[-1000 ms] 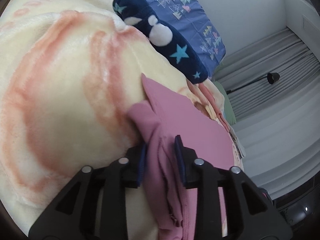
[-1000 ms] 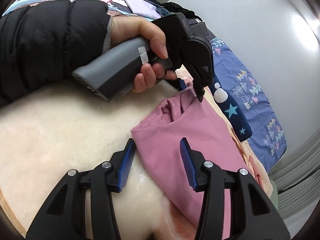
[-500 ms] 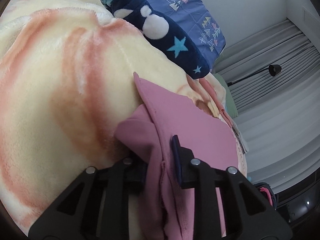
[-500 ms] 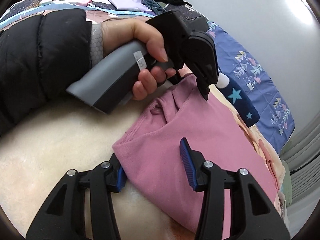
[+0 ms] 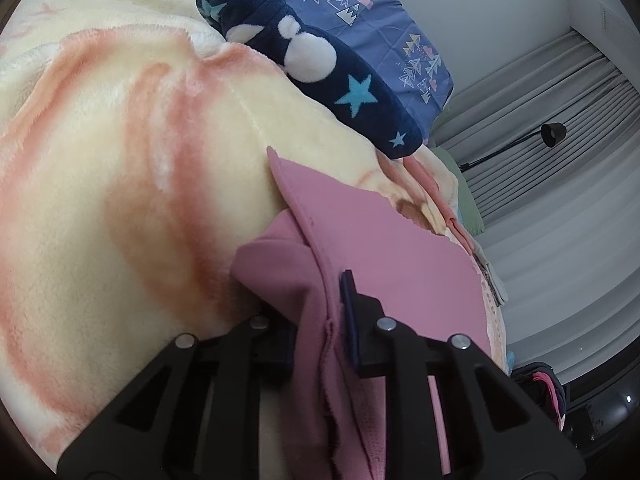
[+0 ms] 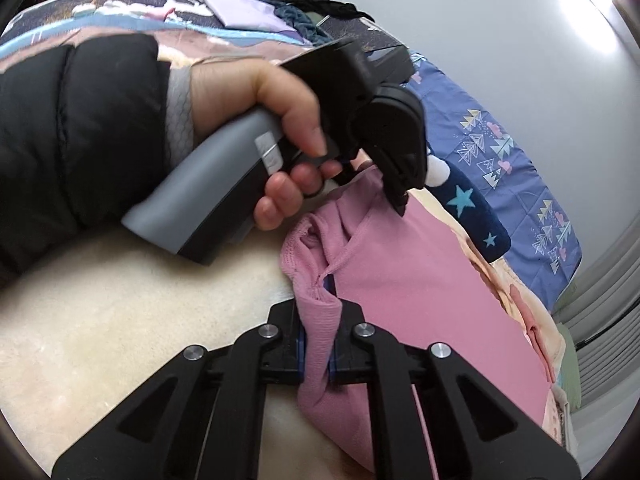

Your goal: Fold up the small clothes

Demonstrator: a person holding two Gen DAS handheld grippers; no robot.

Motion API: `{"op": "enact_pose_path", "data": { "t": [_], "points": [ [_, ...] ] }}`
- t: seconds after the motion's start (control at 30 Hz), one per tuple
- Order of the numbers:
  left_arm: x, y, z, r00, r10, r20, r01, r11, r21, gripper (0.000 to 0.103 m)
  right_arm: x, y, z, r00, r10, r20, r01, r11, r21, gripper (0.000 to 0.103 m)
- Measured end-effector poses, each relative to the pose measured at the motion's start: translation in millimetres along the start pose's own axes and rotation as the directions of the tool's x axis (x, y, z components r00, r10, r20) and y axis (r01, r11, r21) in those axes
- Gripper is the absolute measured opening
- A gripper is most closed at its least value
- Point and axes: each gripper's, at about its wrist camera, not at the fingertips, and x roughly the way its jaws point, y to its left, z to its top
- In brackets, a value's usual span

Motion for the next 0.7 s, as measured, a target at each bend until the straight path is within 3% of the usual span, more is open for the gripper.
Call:
{"op": "enact_pose_path", "data": {
  "t": [0.3, 0.53, 0.7],
  "points": [
    [-3, -5, 2, 0.999, 0.03, 0.01, -0.03, 0.999, -0.019, 0.015, -12, -14, 1, 0.999, 0.03, 0.038, -0.032, 0.997, 0.07, 0.007],
    [-13, -44, 10, 0.995, 0.091, 0.031, -0.092, 0.995, 0.048, 0.014, -35, -52, -2, 0.993, 0.06, 0.103, -0.082, 0.97, 0.228, 0.007],
    [-11, -83, 17, 0.99, 0.137, 0.026, -0.139, 0.984, 0.11, 0.013, -48, -86, -15, 0.985, 0.101, 0.137, -0.143, 0.927, 0.346, 0.007]
  ]
}}
